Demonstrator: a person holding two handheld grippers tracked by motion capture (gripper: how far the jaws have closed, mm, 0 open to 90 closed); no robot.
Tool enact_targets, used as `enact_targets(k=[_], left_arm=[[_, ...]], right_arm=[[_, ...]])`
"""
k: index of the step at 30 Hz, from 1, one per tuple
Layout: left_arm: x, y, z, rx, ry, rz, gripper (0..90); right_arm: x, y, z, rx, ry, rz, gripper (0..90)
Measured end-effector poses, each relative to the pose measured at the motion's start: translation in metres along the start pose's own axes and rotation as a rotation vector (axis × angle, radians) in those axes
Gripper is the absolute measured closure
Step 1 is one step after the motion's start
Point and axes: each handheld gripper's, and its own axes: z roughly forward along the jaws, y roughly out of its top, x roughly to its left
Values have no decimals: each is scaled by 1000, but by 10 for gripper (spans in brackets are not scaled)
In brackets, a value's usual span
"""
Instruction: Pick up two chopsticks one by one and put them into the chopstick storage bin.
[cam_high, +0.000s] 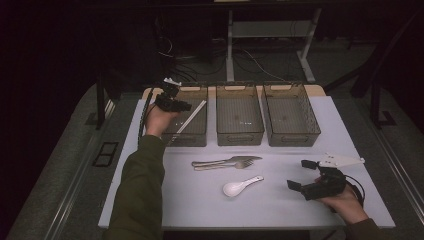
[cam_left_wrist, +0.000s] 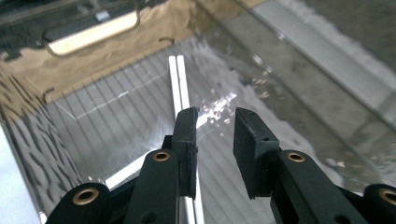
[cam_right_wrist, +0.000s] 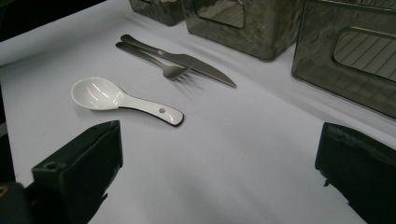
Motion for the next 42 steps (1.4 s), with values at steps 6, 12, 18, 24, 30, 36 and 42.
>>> enact_targets(k=[6, 12, 18, 24, 30, 36, 42], left_arm=[[-10, -1, -20, -51, -38, 28, 625], [-25, -7, -37, -85, -72, 64, 587], [-43, -18, -48, -110, -82, 105, 529], [-63, -32, -59, -145, -111, 134, 479], [-84, -50, -65, -167, -127, 161, 412], [-98, -63, -68, -177, -147, 177, 388], [-109, -76, -69, -199, -168, 173, 348]], right_arm=[[-1, 1, 0, -2, 1, -7, 6], [-1, 3, 0, -9, 2, 5, 6], [-1, 4, 0, -11, 1, 6, 6], [0, 3, 0, -9, 3, 1, 6], [0, 2, 0, -7, 4, -7, 6], [0, 3, 0, -9, 5, -5, 6], [-1, 3, 0, -8, 3, -9, 6]])
